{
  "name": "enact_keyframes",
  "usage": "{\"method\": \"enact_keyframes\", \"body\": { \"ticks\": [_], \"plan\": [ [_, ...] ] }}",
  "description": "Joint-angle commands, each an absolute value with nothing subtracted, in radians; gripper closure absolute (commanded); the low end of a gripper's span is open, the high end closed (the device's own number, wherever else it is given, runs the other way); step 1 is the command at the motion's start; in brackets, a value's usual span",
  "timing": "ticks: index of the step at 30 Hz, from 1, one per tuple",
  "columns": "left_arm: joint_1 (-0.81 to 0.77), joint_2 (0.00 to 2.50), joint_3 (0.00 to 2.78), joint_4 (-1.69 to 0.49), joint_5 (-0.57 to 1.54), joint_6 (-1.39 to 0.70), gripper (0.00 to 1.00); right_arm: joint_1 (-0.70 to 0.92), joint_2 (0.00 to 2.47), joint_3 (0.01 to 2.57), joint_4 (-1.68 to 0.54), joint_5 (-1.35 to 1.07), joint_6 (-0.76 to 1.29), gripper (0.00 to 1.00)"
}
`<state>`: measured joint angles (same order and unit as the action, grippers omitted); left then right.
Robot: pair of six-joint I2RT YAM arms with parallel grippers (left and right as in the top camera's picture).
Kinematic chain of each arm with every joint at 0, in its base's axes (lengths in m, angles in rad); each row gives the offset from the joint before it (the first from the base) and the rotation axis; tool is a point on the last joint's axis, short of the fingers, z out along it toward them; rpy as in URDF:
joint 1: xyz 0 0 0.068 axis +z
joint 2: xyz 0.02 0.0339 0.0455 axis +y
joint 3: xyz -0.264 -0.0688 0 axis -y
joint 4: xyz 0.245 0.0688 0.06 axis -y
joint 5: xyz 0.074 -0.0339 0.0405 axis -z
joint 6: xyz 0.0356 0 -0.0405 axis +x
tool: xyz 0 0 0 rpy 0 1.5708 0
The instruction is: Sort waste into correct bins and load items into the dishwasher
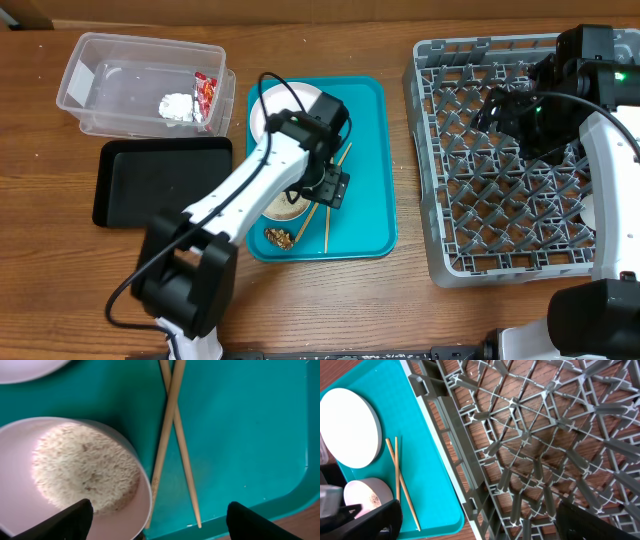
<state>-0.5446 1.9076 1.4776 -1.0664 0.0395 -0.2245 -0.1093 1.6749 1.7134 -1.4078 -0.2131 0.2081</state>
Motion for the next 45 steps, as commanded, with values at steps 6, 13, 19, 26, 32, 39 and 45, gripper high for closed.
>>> {"method": "enact_keyframes", "body": {
  "ticks": [6,13,19,26,32,39,45],
  "plan": [
    [-0.557,2.040,1.472,-1.060,0.014,-0.209,0.35,-0.106,1.678,1.714,-1.405,-0.218,0.201,0.00],
    [-0.557,2.048,1.478,-1.046,-0.008,-0.209,0.62,-0.106,1.678,1.714,-1.405,-0.218,0.201,0.00],
    [-0.556,2.047,1.499,-1.052,-0.034,-0.209,0.93,-0.106,1.678,1.714,-1.405,-0.218,0.201,0.00],
    [-0.556,2.047,1.586,-1.114,-0.081,-0.210,0.96,-0.106,1.678,1.714,-1.406,-0.218,0.201,0.00],
    [-0.548,2.045,1.751,-1.245,-0.118,-0.230,0.96,-0.106,1.678,1.714,-1.406,-0.218,0.201,0.00],
    [-0.476,1.970,1.796,-1.318,-0.103,-0.299,0.96,-0.106,1.678,1.714,-1.419,-0.198,0.201,0.00],
    [-0.377,1.821,1.794,-1.389,-0.103,-0.303,0.96,-0.106,1.678,1.714,-1.420,-0.192,0.201,0.00]
  ]
}}
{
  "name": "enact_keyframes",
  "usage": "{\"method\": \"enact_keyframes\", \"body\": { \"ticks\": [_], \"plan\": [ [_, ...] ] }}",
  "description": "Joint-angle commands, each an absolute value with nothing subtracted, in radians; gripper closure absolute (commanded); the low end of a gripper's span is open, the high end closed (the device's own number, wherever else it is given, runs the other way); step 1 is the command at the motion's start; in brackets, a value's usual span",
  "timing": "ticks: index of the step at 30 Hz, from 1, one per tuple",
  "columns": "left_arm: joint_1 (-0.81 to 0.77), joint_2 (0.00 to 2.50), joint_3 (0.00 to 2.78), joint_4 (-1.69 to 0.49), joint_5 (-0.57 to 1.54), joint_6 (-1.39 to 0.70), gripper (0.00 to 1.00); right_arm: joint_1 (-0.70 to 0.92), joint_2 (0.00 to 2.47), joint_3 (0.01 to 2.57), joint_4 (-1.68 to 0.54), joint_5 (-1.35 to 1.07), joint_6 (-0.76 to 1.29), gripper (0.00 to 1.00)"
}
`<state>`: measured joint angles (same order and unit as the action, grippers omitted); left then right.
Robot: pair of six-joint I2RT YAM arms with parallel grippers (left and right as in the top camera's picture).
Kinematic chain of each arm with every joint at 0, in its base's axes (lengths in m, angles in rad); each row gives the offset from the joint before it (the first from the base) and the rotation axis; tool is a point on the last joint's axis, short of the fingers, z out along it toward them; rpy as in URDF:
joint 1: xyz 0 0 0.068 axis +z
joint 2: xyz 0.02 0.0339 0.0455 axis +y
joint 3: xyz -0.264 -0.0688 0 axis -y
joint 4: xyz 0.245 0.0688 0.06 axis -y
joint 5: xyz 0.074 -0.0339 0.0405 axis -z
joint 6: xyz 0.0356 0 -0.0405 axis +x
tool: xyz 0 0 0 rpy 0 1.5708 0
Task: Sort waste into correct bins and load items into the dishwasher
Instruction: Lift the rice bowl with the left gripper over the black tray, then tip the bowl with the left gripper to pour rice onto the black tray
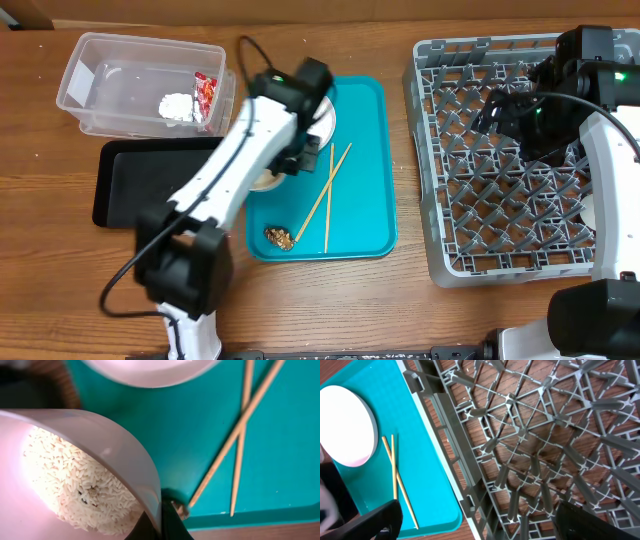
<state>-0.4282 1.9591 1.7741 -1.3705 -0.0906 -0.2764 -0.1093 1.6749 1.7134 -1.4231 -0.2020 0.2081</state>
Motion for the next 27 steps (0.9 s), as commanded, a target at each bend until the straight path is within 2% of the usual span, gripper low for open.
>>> {"method": "enact_keyframes", "body": {
  "ticks": [1,9,12,22,27],
  "plan": [
    [-0.359,1.788,1.788,-1.395,-0.099,-0.302,0.96,-0.106,1.678,1.714,-1.420,-0.192,0.201,0.00],
    [-0.221,1.544,1.571,-1.346,-0.078,-0.267,0.96,-0.106,1.678,1.714,-1.420,-0.192,0.201,0.00],
    [-0.134,1.491,1.467,-1.293,0.025,-0.163,0.96,-0.106,1.678,1.714,-1.420,-0.192,0.201,0.00],
    [0.131,1.579,1.351,-1.164,0.419,0.070,0.96,-0.106,1.678,1.714,-1.423,-0.192,0.201,0.00],
    [0.194,1.676,1.351,-1.122,0.622,0.183,0.96,-0.106,1.678,1.714,-1.425,-0.192,0.201,0.00]
  ]
}}
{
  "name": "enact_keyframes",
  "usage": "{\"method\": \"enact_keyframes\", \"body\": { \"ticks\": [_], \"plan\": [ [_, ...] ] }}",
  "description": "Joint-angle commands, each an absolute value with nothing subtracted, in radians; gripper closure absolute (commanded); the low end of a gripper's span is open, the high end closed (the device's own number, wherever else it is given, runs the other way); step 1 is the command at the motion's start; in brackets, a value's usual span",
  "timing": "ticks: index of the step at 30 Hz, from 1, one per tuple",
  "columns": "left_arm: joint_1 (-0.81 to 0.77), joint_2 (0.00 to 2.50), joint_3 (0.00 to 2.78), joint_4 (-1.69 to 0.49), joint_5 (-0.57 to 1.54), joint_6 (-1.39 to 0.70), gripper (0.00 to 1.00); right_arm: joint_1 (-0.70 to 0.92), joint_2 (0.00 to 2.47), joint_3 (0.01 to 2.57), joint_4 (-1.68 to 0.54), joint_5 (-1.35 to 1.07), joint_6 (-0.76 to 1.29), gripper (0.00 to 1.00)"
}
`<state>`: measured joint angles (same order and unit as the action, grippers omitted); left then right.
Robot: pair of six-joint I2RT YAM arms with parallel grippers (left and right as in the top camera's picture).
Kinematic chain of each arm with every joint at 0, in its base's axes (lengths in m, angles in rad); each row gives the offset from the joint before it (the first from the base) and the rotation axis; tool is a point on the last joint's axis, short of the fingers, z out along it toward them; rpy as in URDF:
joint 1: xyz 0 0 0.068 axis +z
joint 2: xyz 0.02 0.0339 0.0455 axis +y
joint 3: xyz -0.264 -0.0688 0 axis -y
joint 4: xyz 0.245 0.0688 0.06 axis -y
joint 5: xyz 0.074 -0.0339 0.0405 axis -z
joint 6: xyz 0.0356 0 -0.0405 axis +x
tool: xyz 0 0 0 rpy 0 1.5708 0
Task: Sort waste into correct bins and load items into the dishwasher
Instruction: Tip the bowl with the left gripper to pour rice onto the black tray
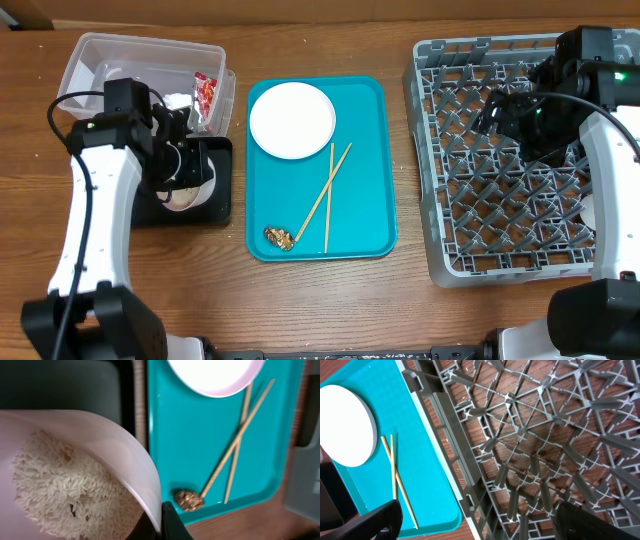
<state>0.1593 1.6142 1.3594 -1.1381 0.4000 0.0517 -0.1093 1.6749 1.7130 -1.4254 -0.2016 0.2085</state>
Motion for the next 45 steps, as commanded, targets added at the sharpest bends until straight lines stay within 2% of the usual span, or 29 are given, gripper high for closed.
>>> {"method": "enact_keyframes", "body": {
  "ticks": [1,11,15,24,45],
  "plan": [
    [0.205,1.697,1.351,-1.118,0.667,0.209,0.96,-0.106,1.678,1.714,-1.425,-0.192,0.201,0.00],
    [0.362,1.890,1.351,-1.204,1.201,0.603,0.96,-0.106,1.678,1.714,-1.428,-0.191,0.200,0.00],
    [0.447,1.927,1.351,-1.272,1.311,0.705,0.96,-0.106,1.678,1.714,-1.428,-0.180,0.201,0.00],
    [0.579,1.957,1.350,-1.283,1.362,0.707,0.96,-0.106,1.678,1.714,-1.428,-0.180,0.201,0.00],
    [0.587,1.957,1.350,-1.269,1.354,0.691,0.96,-0.106,1.678,1.714,-1.439,-0.180,0.201,0.00]
  ]
}}
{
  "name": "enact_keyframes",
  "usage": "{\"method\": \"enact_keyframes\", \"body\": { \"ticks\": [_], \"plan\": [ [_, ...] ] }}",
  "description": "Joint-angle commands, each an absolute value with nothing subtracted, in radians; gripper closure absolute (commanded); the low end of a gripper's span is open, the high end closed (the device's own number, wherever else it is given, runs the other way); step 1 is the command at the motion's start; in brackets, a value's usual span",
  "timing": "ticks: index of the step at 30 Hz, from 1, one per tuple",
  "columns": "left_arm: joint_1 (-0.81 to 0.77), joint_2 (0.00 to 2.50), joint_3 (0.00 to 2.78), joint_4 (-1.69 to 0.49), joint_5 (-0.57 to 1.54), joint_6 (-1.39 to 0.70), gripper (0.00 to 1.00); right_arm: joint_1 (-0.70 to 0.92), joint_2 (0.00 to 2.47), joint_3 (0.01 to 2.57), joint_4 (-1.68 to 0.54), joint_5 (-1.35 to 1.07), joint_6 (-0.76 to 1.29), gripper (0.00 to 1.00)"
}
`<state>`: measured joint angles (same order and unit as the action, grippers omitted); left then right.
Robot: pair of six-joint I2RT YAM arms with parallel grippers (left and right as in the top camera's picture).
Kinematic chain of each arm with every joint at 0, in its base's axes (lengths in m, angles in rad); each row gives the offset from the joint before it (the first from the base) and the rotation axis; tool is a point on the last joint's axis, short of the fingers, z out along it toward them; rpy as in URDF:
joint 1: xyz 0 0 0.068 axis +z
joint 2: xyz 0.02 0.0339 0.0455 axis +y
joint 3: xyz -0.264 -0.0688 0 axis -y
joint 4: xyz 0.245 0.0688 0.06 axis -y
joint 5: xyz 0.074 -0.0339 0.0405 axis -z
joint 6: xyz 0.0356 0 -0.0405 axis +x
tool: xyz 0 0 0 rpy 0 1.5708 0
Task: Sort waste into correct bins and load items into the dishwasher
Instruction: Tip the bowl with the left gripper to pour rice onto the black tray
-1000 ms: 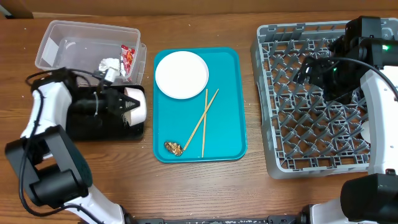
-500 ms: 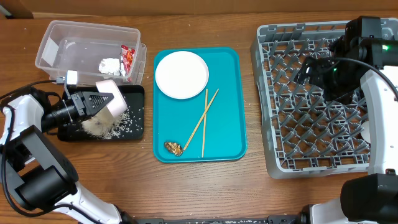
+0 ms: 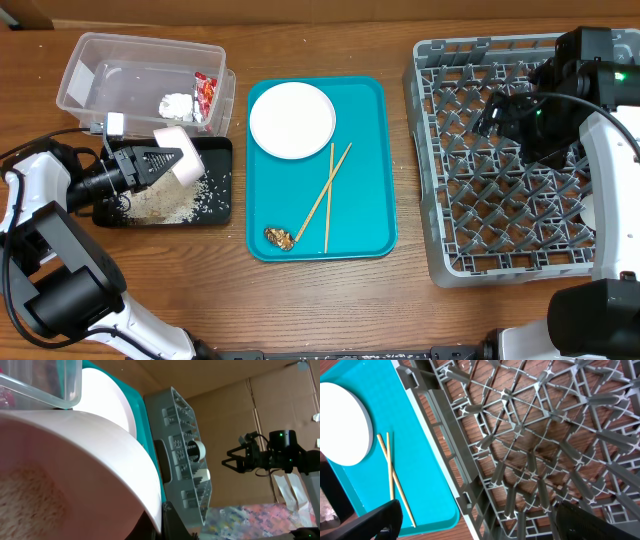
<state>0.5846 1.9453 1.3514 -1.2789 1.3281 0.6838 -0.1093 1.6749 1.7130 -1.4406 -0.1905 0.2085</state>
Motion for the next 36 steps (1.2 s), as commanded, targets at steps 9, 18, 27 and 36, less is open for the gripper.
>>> {"method": "enact_keyframes", "body": {
  "ticks": [9,18,27,36],
  "plan": [
    [0.588,1.956,1.350,-1.205,1.477,0.524,0.96,-0.106,1.678,1.714,-1.449,-0.180,0.201,0.00],
    [0.589,1.958,1.350,-1.093,1.356,0.262,0.96,-0.106,1.678,1.714,-1.451,-0.180,0.200,0.00],
    [0.589,1.956,1.350,-1.139,1.364,0.305,0.96,-0.106,1.678,1.714,-1.450,-0.179,0.200,0.00],
    [0.577,1.954,1.351,-1.191,1.407,0.398,0.96,-0.106,1.678,1.714,-1.450,-0.173,0.201,0.00]
  ]
}}
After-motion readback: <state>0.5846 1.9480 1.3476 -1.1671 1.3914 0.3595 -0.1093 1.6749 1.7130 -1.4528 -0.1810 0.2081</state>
